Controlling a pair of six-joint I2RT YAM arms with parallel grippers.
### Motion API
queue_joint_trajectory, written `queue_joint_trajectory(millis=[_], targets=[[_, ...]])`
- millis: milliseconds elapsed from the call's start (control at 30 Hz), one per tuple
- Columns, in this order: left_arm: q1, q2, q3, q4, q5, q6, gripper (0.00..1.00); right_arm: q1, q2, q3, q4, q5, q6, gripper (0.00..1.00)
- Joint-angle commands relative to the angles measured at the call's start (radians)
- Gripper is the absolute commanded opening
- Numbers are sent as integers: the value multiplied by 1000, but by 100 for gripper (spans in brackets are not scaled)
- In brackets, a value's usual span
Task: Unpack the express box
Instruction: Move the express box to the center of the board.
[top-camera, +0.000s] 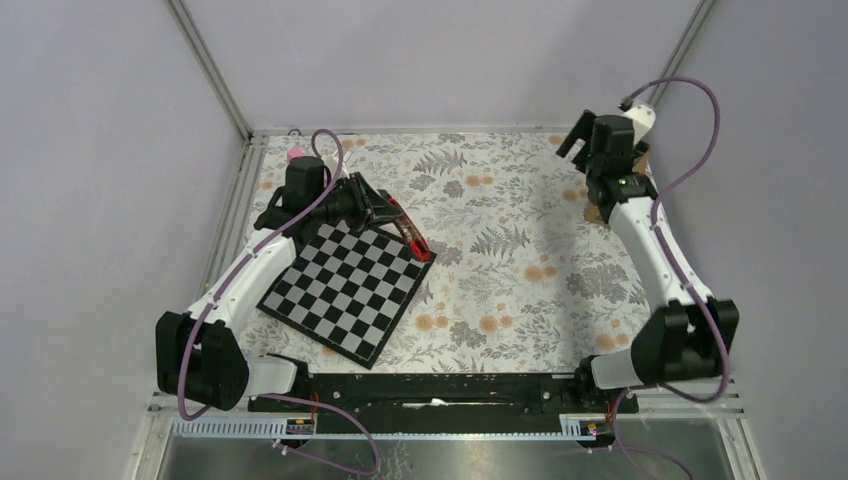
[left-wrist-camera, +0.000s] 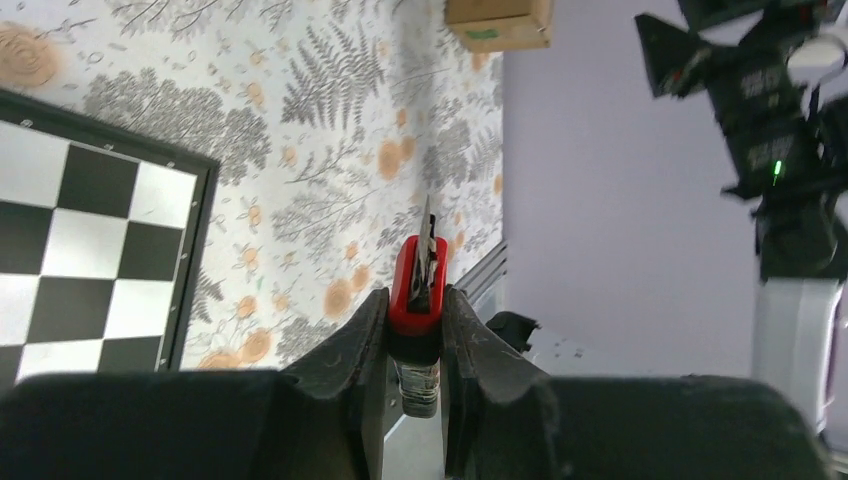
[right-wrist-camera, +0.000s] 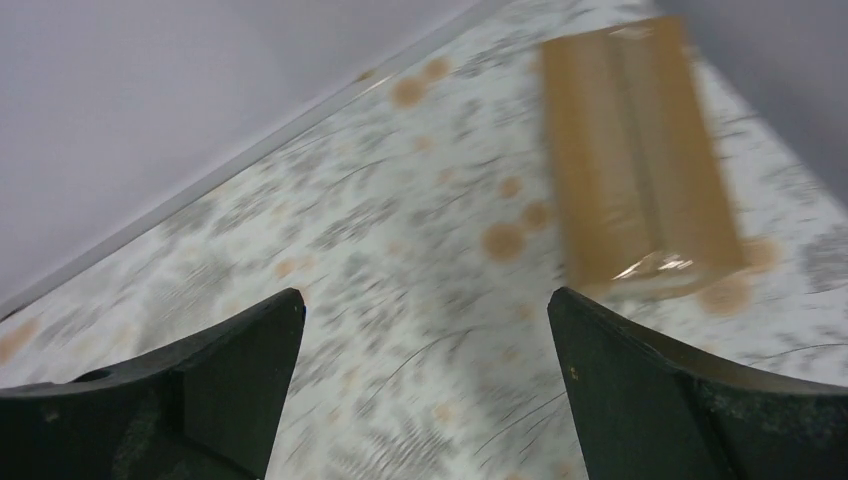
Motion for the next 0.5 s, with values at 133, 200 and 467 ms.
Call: queue_joint_trajectory(millis=[133,200,467], targets=[[3,-81,54,-102,-17,145,0,-230,314,259,147,149,-100,100],[3,-86,58,-113,-27,156,0,-254,415,366,130,158,-94,100],[3,-105,58,-140,-46,182,0,-332,877,979,-136,157,-83,100]])
